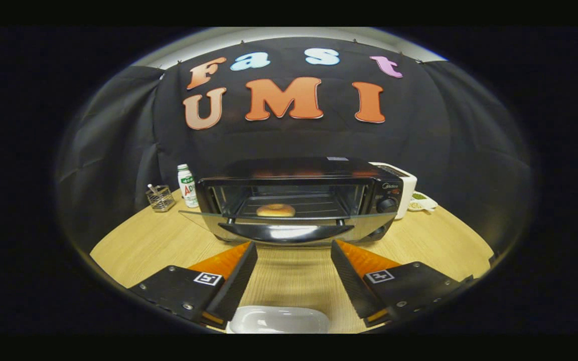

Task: Open the toaster oven, put the food inside, and close the toaster oven door.

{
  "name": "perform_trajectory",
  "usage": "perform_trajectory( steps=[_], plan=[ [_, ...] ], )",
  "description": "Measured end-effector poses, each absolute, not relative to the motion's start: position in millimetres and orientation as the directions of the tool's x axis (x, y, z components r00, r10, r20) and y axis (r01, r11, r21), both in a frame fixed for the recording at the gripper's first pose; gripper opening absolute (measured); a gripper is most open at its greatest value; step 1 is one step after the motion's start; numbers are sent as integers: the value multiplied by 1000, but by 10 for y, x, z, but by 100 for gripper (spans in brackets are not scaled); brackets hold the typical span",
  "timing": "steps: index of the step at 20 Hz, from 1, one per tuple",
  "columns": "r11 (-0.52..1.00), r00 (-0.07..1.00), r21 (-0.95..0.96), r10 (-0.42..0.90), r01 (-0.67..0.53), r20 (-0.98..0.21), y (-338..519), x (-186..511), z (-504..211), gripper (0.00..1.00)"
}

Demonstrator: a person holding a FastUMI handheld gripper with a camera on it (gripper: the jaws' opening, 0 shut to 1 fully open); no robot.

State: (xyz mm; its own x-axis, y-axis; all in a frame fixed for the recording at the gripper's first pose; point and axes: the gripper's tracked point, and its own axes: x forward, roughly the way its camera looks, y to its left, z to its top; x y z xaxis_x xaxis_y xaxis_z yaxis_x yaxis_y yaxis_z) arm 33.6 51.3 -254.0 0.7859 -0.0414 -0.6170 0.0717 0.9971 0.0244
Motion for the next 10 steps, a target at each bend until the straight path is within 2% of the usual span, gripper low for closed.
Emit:
perform_trajectory(
  steps=[10],
  plan=[
    [997,823,37,-34,66,-568,580,676,-2495,88]
  ],
)
